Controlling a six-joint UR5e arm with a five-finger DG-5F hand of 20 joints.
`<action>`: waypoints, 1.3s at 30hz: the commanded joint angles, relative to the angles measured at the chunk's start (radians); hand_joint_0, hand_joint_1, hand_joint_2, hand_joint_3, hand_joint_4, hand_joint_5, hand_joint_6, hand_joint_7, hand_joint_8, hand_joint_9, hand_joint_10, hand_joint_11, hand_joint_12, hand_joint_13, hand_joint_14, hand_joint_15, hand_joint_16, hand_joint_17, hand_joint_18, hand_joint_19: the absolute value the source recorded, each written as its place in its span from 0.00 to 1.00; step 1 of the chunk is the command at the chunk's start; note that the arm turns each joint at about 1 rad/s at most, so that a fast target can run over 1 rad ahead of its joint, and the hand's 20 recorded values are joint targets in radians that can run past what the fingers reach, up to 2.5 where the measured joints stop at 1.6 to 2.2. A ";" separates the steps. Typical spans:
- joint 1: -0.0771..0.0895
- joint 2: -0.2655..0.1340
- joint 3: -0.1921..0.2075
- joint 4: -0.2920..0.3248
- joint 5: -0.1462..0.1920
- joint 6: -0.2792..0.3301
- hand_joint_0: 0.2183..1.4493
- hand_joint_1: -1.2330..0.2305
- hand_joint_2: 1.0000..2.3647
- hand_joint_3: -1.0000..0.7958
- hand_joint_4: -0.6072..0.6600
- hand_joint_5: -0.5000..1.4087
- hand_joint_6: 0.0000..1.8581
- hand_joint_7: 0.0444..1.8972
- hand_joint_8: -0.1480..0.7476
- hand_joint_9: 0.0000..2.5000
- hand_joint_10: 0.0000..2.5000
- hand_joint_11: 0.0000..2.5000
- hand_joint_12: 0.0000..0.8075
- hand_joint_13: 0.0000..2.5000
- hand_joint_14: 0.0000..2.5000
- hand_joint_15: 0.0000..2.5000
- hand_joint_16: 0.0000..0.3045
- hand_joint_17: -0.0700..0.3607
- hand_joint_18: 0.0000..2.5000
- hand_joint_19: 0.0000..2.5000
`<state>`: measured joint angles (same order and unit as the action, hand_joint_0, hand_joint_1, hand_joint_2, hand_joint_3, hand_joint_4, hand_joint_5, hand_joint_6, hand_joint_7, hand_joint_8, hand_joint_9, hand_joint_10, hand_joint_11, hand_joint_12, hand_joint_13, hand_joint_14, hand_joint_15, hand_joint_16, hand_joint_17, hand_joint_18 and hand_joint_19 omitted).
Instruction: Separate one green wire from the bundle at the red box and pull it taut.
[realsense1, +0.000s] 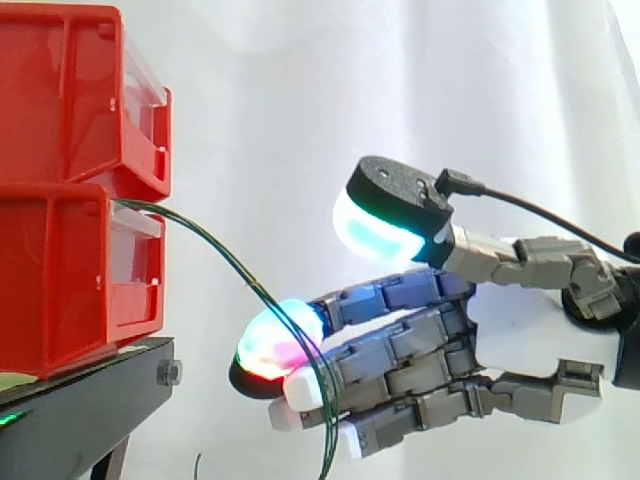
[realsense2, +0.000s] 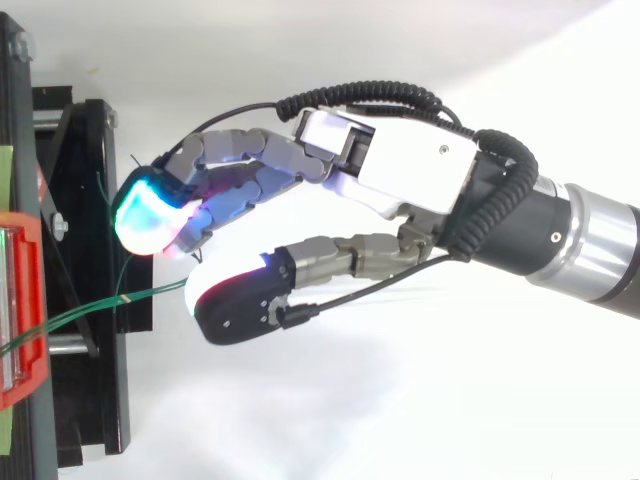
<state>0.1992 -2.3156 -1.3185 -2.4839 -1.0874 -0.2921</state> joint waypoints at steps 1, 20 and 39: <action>0.006 -0.008 0.030 -0.018 -0.002 -0.015 0.29 0.46 0.00 0.31 0.77 0.18 0.27 0.44 0.55 0.34 0.00 0.13 0.42 0.25 0.00 0.06 0.16 0.42 0.28 0.13; 0.023 -0.042 0.085 -0.099 -0.005 0.059 0.31 0.44 0.01 0.33 0.76 0.20 0.27 0.54 0.54 0.36 0.00 0.14 0.42 0.27 0.00 0.07 0.16 0.42 0.29 0.14; 0.051 -0.042 0.125 -0.108 -0.002 0.044 0.33 0.41 0.01 0.38 0.67 0.21 0.27 0.73 0.54 0.36 0.00 0.15 0.41 0.28 0.00 0.08 0.16 0.41 0.30 0.14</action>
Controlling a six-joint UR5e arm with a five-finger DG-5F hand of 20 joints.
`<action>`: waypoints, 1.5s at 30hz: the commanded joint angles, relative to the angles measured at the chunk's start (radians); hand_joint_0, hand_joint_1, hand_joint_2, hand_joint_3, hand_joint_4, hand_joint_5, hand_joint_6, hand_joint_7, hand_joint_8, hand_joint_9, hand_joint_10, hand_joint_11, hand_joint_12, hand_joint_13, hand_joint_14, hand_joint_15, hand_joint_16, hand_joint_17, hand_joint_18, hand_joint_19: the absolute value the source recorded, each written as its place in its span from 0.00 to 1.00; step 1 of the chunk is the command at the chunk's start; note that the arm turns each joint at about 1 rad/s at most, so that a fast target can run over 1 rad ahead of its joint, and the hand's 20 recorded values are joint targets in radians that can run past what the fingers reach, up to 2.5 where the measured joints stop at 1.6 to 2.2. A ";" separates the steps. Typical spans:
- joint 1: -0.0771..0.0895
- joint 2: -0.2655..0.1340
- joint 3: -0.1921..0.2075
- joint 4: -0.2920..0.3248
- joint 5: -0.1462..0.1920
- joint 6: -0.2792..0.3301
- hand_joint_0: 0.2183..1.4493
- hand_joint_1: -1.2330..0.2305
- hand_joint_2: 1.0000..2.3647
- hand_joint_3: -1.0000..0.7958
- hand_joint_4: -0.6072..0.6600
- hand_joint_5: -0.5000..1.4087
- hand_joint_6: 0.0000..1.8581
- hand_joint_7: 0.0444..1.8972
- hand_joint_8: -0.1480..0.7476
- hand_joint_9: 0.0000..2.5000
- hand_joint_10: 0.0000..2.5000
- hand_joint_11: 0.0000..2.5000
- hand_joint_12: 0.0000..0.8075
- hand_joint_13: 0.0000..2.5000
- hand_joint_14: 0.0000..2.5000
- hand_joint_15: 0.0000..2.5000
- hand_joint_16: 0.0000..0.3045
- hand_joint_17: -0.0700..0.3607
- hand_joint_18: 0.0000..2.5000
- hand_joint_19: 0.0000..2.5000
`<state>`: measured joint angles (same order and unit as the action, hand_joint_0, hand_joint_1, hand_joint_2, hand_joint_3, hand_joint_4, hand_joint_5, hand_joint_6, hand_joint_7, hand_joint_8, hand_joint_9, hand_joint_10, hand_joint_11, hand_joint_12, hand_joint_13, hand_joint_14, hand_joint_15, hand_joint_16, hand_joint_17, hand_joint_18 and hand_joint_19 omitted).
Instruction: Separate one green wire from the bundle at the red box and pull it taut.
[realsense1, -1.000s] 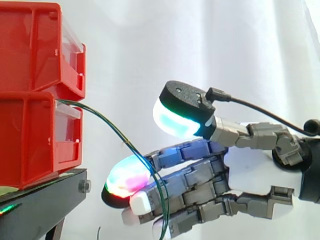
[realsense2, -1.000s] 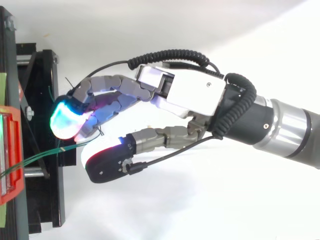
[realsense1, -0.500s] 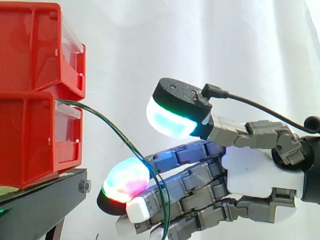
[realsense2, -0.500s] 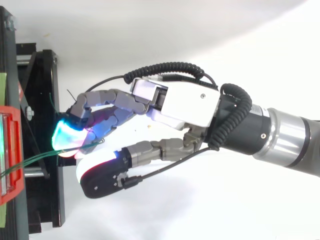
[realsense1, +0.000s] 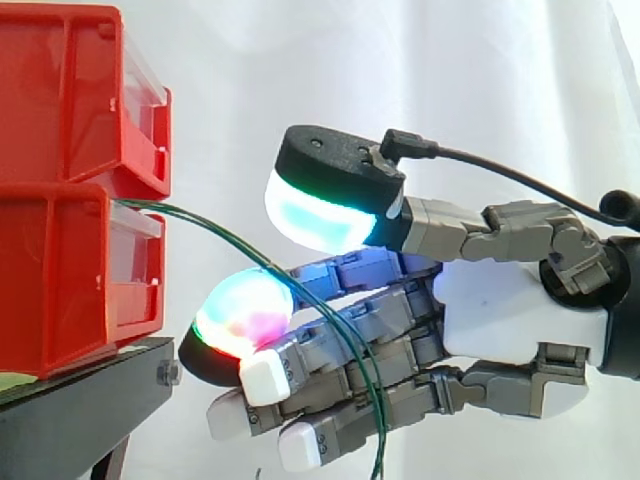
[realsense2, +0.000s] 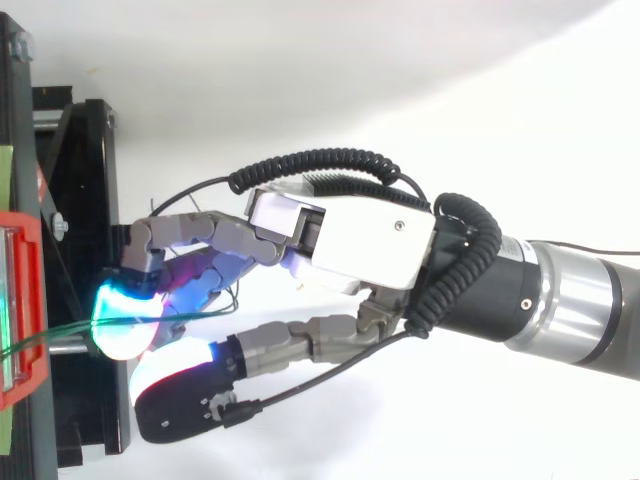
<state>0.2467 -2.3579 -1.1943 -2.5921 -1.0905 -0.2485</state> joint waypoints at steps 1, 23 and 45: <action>0.005 -0.001 0.001 0.000 0.001 0.000 0.33 0.41 0.01 0.38 0.67 0.21 0.27 0.73 0.54 0.36 0.00 0.15 0.41 0.28 0.00 0.08 0.16 0.42 0.30 0.14; -0.038 0.000 -0.001 -0.056 -0.008 0.038 0.30 0.44 0.01 0.34 0.67 0.21 0.29 0.72 0.55 0.36 0.00 0.15 0.42 0.28 0.00 0.09 0.16 0.42 0.30 0.15; -0.012 -0.001 0.019 0.001 -0.009 -0.052 0.32 0.41 0.01 0.37 0.65 0.19 0.34 0.67 0.54 0.36 0.00 0.16 0.42 0.28 0.00 0.09 0.16 0.42 0.31 0.15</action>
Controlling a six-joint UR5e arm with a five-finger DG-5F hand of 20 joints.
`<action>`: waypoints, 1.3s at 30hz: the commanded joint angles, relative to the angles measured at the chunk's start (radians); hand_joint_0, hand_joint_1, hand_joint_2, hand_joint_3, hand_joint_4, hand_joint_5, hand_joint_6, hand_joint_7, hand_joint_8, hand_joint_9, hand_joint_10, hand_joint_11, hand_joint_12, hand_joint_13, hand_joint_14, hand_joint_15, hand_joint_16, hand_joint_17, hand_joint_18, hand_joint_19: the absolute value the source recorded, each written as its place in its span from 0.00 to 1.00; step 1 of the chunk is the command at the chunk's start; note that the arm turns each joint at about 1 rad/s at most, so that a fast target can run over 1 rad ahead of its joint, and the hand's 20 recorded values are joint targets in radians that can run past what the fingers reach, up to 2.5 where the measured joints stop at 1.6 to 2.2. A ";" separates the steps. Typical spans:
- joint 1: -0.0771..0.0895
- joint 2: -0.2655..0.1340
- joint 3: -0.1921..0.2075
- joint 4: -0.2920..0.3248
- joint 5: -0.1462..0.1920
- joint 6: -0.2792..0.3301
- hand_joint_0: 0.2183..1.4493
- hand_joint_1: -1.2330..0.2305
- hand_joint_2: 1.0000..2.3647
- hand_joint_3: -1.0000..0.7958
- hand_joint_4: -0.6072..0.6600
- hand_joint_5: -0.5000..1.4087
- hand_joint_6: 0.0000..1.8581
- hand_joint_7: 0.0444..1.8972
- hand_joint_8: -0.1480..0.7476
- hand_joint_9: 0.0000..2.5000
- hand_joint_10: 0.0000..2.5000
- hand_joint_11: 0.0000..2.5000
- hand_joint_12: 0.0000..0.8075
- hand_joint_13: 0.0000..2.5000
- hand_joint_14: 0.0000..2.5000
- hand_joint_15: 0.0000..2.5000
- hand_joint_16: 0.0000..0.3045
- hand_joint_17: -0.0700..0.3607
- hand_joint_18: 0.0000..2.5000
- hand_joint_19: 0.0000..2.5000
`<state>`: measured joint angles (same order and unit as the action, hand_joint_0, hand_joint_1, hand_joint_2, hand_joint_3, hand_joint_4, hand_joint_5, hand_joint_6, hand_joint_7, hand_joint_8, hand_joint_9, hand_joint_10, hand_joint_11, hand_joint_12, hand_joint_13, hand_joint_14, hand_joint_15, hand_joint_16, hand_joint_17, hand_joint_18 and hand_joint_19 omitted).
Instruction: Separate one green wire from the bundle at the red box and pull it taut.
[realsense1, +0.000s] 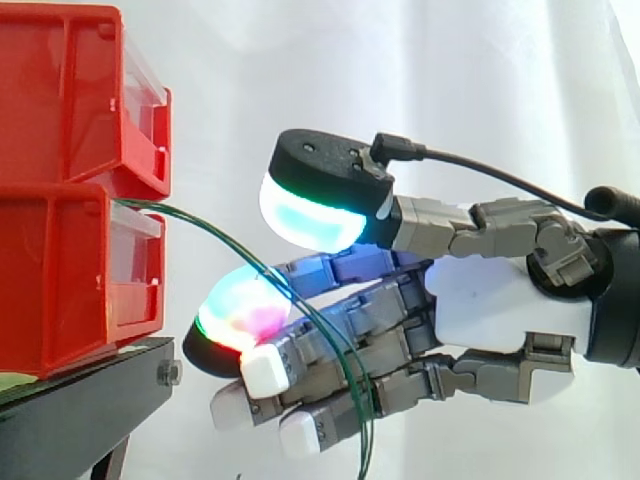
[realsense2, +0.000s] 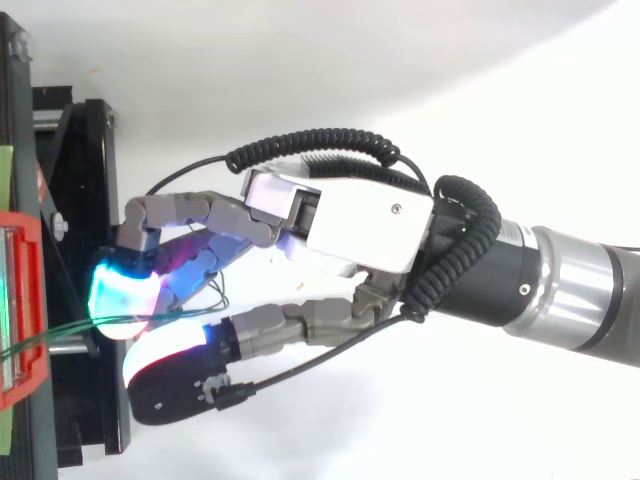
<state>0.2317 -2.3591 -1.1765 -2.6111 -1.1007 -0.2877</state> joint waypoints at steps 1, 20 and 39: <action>0.004 -0.008 0.000 0.025 0.001 -0.013 0.32 0.40 0.01 0.38 0.65 0.19 0.36 0.63 0.54 0.36 0.00 0.17 0.42 0.28 0.00 0.09 0.16 0.42 0.31 0.15; 0.008 -0.009 0.001 0.023 -0.002 0.024 0.35 0.33 0.00 0.31 0.63 0.16 0.46 0.53 0.54 0.36 0.01 0.22 0.42 0.30 0.00 0.10 0.16 0.42 0.33 0.15; 0.003 0.000 0.021 -0.142 -0.028 0.125 0.32 0.41 0.00 0.30 0.62 0.19 0.44 0.61 0.54 0.41 0.01 0.22 0.41 0.32 0.00 0.11 0.16 0.41 0.34 0.17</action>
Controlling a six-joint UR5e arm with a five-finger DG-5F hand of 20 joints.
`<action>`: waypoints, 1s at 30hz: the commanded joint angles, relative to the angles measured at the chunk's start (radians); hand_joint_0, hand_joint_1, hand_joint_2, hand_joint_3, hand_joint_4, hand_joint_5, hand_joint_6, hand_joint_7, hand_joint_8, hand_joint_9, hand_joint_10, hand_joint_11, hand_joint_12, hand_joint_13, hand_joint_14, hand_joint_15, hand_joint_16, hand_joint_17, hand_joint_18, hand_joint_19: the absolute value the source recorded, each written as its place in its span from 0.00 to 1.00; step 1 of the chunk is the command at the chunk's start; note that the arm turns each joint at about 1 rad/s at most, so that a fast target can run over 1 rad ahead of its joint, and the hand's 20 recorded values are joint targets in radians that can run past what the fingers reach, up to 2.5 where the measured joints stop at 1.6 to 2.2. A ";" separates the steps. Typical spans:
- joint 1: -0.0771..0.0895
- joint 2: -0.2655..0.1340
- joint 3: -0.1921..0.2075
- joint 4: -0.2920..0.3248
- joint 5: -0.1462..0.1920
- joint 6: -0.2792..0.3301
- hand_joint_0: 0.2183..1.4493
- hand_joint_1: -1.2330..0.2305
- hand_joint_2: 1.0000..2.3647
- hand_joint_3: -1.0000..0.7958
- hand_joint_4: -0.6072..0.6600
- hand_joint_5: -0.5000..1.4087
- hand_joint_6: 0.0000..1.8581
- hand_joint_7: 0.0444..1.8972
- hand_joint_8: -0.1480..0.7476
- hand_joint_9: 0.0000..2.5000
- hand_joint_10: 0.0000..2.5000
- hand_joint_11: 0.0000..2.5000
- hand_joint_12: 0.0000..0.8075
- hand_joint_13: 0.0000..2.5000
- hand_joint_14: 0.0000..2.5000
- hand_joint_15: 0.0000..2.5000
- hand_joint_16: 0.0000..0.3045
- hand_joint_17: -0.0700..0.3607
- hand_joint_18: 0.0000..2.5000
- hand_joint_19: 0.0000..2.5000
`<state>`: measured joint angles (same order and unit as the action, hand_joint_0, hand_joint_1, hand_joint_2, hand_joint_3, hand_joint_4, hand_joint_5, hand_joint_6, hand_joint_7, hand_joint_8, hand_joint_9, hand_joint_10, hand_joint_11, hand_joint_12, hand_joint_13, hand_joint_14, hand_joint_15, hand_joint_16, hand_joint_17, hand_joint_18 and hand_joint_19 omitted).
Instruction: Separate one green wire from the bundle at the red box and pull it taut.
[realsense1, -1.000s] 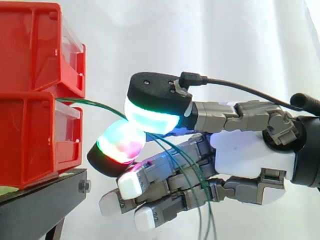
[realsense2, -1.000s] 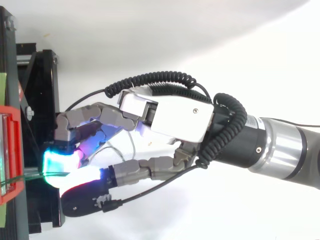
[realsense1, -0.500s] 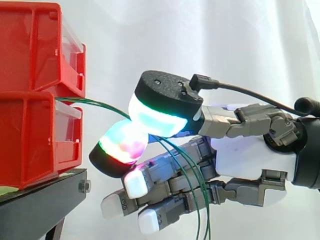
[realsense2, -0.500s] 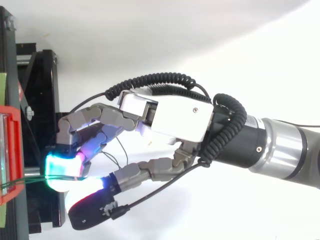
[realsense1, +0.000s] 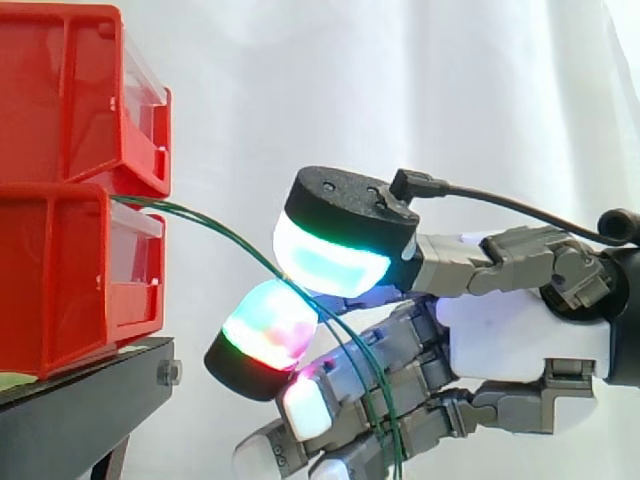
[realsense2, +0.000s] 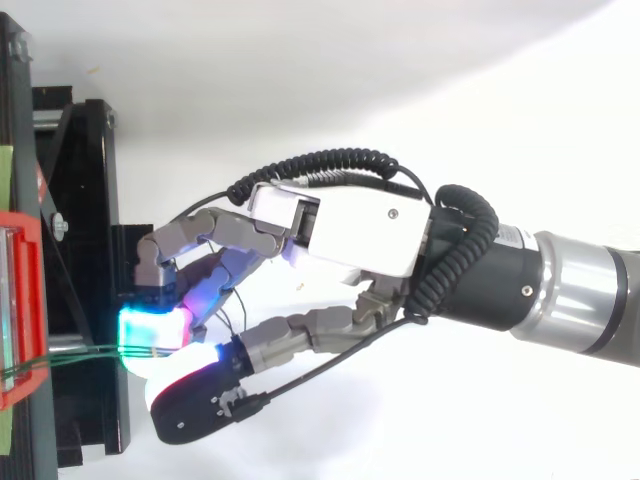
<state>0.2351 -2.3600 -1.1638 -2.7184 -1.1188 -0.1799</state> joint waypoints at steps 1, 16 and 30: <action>-0.004 0.001 0.012 -0.043 -0.012 0.020 0.31 0.41 0.01 0.32 0.62 0.19 0.44 0.61 0.54 0.40 0.01 0.22 0.40 0.32 0.00 0.11 0.16 0.41 0.34 0.17; -0.002 0.036 0.038 -0.115 -0.010 0.000 0.32 0.31 0.00 0.29 0.66 0.17 0.46 0.60 0.55 0.39 0.01 0.24 0.41 0.32 0.00 0.12 0.16 0.42 0.35 0.17; -0.004 0.035 0.038 -0.109 -0.010 -0.021 0.31 0.39 0.01 0.41 0.65 0.18 0.46 0.62 0.56 0.39 0.01 0.24 0.41 0.31 0.00 0.12 0.17 0.43 0.35 0.18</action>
<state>0.2310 -2.3254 -1.1260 -2.8272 -1.1290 -0.2007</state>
